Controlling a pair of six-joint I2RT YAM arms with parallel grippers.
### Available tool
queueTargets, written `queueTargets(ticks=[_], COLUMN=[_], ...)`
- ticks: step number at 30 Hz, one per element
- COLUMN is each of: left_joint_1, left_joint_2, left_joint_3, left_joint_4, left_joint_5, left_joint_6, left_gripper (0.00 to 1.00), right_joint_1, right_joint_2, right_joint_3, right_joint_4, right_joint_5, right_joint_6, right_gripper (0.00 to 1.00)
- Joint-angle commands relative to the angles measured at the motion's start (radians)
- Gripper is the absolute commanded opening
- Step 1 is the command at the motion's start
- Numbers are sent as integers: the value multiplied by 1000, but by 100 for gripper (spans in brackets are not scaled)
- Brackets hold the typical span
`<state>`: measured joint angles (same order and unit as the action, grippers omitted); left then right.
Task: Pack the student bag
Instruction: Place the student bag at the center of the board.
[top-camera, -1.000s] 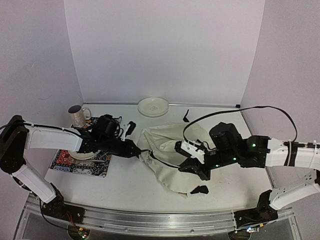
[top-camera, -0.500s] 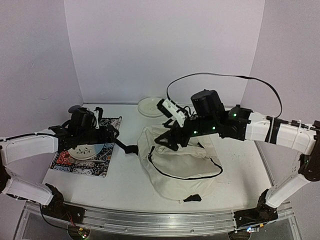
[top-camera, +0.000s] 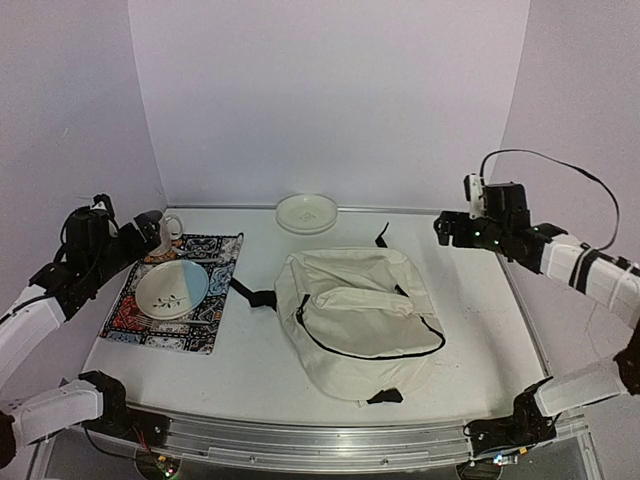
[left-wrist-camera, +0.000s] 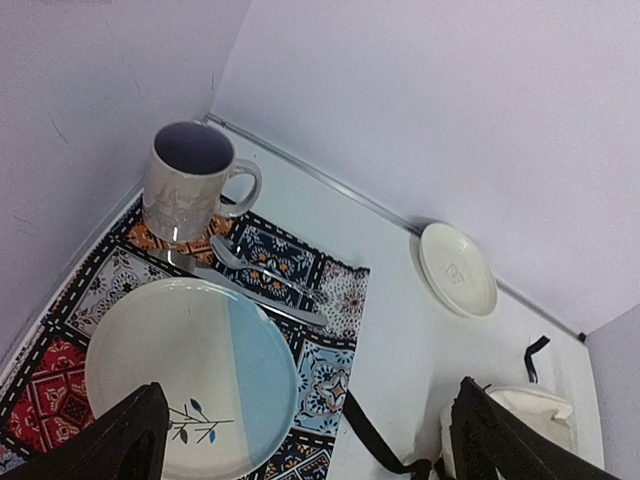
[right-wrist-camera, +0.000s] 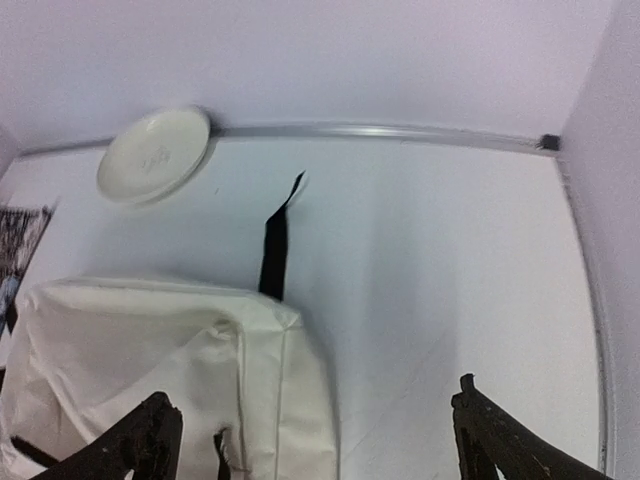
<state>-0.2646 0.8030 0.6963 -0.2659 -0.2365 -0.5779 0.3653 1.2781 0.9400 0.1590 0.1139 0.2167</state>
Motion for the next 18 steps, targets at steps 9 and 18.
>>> queueTargets(ticks=[9,18], left_joint_1=[0,0], left_joint_2=[-308,-525], left_joint_3=[51,45], left_joint_4=[-117,-132], left_joint_5=[-200,-146], left_joint_6=[47,138], left_gripper=[100,100], right_joint_1=[-11,-12], right_joint_2=[-663,-1014], right_joint_3=[-358,-492], right_joint_4=[167,133], right_joint_5=[301,295], right_joint_6=[26,-39], right_gripper=[97,98])
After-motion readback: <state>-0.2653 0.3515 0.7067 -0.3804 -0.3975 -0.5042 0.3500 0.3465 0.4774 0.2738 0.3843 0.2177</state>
